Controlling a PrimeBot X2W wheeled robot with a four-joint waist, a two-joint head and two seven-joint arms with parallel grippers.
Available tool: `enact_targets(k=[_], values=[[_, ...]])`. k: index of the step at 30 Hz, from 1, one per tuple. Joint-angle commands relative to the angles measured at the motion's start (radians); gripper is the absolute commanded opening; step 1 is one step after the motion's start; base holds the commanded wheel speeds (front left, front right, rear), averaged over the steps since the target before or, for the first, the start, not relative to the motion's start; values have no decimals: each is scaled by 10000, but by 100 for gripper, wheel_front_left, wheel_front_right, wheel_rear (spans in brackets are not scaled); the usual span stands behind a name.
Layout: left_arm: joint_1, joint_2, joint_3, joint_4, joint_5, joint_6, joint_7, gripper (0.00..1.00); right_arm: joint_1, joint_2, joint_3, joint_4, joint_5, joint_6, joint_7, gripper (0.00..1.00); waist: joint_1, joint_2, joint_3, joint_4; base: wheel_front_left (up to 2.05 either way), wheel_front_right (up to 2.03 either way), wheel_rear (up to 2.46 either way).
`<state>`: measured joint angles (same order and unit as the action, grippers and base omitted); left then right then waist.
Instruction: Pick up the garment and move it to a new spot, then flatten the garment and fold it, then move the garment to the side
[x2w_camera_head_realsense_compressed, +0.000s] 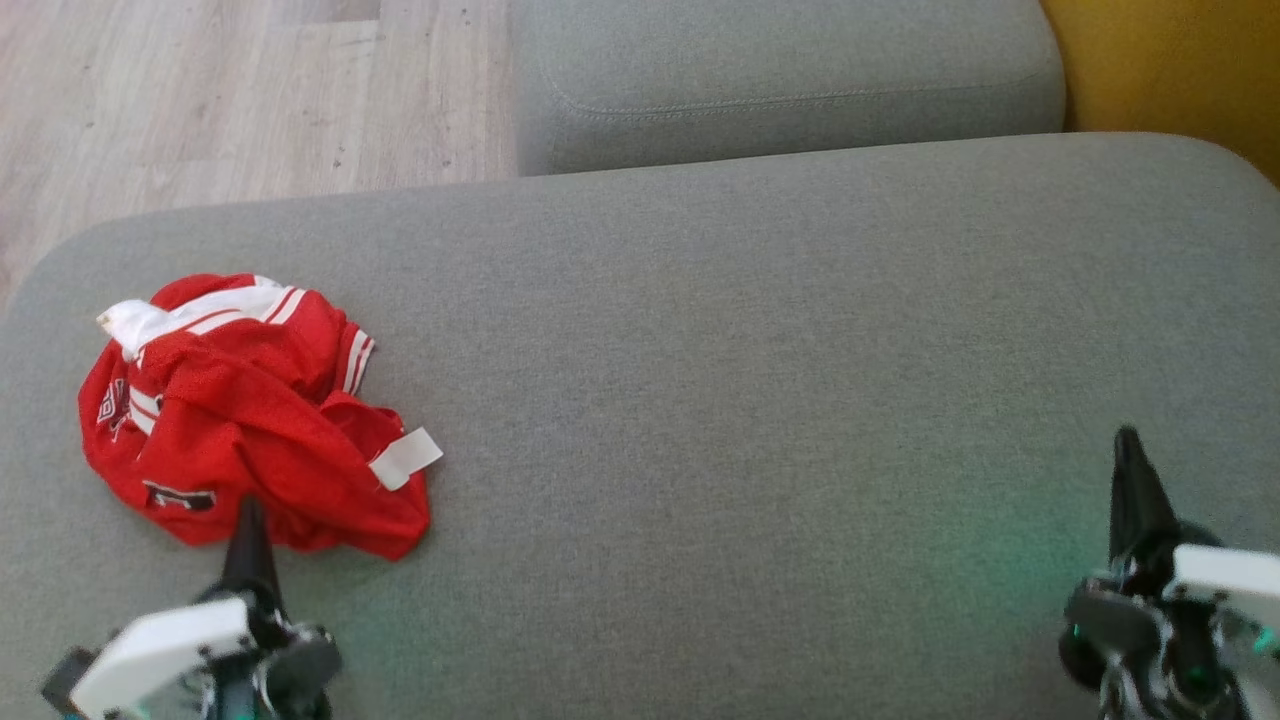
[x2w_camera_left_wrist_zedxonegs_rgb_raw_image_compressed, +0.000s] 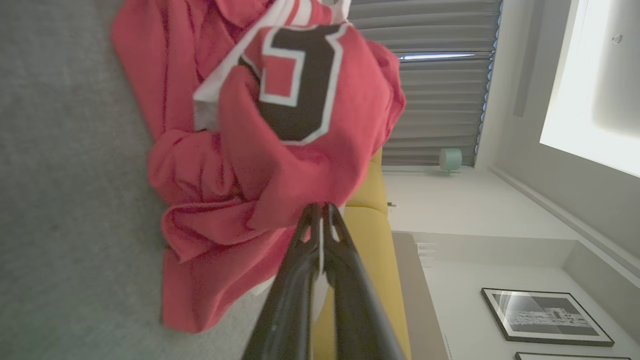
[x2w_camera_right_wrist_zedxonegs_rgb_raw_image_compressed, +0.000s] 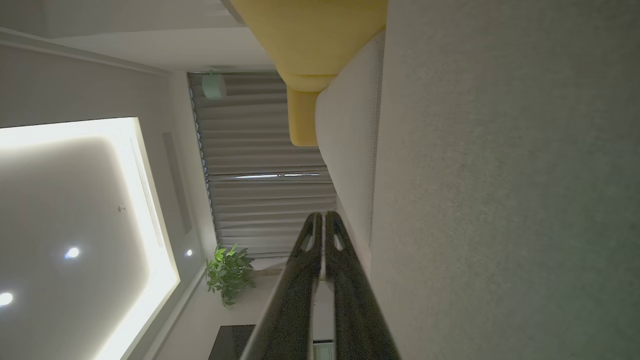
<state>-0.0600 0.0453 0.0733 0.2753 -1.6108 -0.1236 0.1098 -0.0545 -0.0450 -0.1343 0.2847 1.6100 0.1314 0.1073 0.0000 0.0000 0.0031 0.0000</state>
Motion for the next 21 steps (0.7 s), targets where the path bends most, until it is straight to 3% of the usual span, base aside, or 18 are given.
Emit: enact_targets(k=[1, 21], values=[[61, -2, -44, 168, 1, 4, -6, 100, 71, 10, 15, 169, -1, 0, -4, 100, 0, 0, 0, 0, 0, 0, 0], [298, -5, -116, -72, 274, -5, -538, 100, 135, 17, 399, 54, -737, -1, -528, 100, 0, 0, 14, 11, 0, 0, 0]])
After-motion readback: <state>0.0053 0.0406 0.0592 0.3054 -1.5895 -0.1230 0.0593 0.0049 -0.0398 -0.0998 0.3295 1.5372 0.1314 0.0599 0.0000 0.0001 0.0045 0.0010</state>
